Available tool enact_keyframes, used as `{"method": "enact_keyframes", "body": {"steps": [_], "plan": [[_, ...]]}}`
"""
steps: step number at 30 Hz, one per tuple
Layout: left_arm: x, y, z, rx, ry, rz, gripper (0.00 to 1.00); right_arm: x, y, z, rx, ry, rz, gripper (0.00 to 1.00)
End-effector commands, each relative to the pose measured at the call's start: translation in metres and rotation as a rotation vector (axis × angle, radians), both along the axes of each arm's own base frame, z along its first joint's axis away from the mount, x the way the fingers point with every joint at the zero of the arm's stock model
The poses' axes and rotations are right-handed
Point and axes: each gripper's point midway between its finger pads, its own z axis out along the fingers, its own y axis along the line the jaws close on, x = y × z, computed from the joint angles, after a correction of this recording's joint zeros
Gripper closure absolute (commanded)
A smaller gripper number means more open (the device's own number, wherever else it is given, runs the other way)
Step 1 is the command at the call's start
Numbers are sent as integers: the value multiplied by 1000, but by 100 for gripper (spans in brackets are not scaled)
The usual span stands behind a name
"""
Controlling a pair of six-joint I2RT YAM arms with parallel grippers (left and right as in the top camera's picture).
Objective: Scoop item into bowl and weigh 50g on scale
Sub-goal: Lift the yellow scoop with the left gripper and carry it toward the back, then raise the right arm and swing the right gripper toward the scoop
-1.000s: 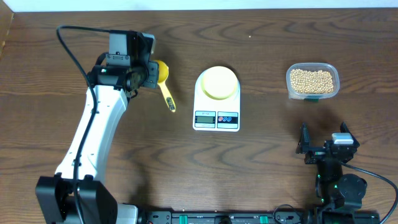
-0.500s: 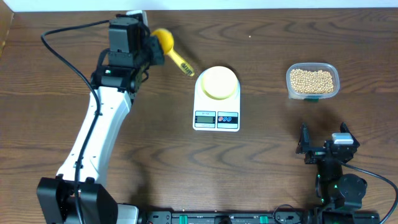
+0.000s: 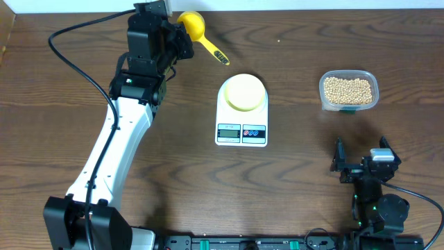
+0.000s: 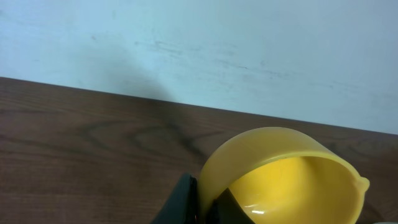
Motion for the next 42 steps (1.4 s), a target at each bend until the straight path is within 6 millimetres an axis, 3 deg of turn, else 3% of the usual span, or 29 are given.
{"method": "enact_keyframes", "body": {"steps": [1, 24, 29, 35, 42], "plan": [[-1, 0, 10, -10, -26, 2, 92, 0, -3, -1, -13, 0, -13, 1], [0, 0, 14, -13, -42, 2, 92, 0, -2, 0, -12, 0, -11, 1], [1, 0, 15, -13, -46, 2, 92, 0, -2, 12, -17, -50, -10, 1], [1, 0, 16, -14, -49, 2, 92, 0, -14, 13, -21, -56, -76, 1], [1, 0, 16, -14, -49, 2, 92, -2, -16, 47, -29, -193, -89, 1]]}}
